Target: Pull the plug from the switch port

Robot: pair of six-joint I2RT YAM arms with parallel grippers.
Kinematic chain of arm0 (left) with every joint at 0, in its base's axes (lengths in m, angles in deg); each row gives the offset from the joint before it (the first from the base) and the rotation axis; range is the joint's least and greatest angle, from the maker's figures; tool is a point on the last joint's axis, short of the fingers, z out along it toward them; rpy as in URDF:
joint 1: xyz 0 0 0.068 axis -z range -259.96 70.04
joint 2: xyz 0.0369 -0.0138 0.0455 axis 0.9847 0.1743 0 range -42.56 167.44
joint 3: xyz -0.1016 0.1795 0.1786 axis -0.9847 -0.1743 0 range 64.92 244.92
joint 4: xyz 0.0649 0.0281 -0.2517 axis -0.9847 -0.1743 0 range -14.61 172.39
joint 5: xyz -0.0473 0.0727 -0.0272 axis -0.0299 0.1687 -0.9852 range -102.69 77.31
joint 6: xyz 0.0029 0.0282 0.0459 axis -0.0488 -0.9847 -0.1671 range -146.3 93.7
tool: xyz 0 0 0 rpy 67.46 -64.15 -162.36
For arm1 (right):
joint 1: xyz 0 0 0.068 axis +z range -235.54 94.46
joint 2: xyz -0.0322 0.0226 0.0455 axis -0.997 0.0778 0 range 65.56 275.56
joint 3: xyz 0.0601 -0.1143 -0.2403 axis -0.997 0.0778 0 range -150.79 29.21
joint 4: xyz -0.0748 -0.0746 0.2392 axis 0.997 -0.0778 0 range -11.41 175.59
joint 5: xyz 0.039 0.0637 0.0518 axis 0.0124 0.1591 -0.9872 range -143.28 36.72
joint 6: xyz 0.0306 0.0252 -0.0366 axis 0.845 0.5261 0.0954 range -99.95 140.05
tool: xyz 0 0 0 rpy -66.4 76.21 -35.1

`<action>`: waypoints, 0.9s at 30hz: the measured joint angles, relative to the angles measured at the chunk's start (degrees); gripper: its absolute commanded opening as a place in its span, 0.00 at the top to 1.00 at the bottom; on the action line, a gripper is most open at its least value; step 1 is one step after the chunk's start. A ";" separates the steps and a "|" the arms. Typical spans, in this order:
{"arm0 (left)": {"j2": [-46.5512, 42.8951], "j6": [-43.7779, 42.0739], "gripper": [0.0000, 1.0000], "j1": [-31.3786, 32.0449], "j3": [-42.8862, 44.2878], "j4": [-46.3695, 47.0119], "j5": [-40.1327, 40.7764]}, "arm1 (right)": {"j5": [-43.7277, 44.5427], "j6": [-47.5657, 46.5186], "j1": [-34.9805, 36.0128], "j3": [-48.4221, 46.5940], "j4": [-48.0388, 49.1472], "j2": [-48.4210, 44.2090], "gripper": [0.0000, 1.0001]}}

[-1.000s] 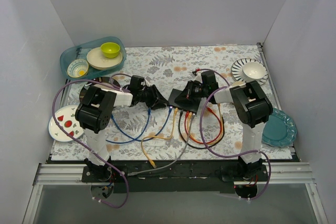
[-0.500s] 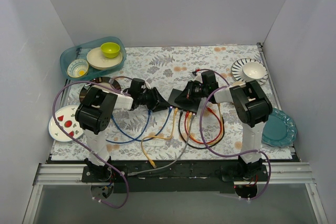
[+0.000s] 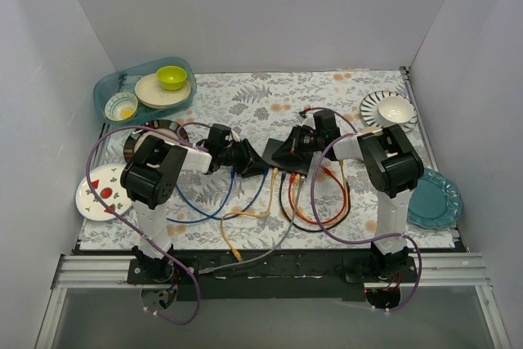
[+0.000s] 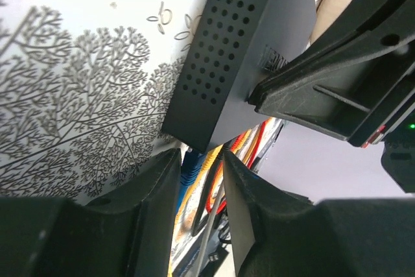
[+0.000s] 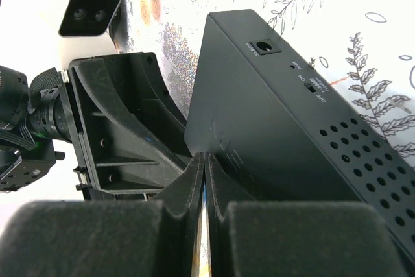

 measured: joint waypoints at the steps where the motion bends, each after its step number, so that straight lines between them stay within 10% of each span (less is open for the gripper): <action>1: 0.00 0.66 0.68 0.00 0.00 -0.11 0.15 | 0.00 0.02 0.00 0.00 0.00 0.00 0.92; 19: 1.86 10.08 0.66 -0.07 1.62 -1.79 -0.37 | -0.02 0.70 -0.04 0.81 1.57 0.00 0.92; 27: 3.10 10.97 0.87 -0.13 3.23 -4.48 -1.07 | -0.35 0.98 -0.04 1.20 2.25 0.00 0.92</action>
